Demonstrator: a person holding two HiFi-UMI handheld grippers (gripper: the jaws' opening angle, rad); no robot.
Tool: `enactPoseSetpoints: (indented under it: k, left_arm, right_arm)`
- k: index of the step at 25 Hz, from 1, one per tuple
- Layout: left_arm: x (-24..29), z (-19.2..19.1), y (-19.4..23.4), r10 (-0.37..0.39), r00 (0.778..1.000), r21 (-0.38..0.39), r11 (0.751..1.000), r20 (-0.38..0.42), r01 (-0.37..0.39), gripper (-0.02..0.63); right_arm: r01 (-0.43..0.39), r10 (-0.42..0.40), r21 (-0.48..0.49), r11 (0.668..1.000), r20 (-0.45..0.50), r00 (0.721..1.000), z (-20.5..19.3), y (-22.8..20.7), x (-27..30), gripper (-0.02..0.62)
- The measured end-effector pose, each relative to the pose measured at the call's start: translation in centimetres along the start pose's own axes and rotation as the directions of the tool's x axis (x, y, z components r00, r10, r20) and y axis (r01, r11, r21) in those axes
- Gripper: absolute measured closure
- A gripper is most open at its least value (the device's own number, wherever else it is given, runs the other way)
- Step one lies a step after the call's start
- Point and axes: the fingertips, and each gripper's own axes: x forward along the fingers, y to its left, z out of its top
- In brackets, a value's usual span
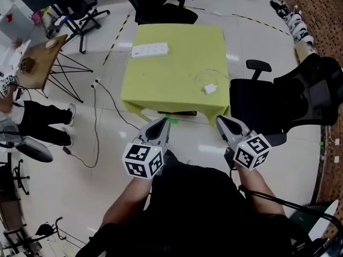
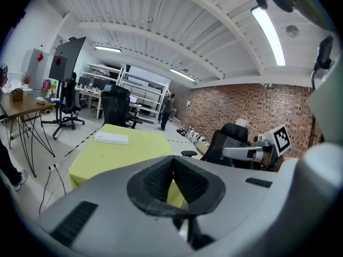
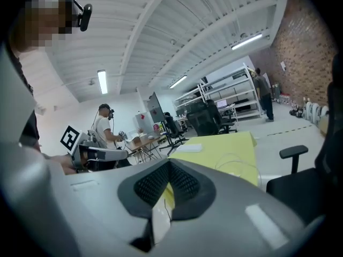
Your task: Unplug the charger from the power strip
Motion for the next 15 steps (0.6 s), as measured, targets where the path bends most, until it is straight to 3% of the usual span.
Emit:
enactPoseSetpoints:
  k: [8,15]
  left_arm:
    - [-1.3,-0.4,-1.9,0.028,1.000,0.024,0.999,0.013,-0.029,0.600]
    - [-1.7,-0.4,-2.0,0.043,0.999,0.035,0.998,0.007,-0.043,0.600]
  right_arm:
    - [-0.104,0.104,-0.009,0.995,0.007,0.995,-1.2,3.4,0.7,0.595]
    - [-0.123,0.123,0.015,0.992,0.005,0.992,-2.1,3.7,0.3,0.595]
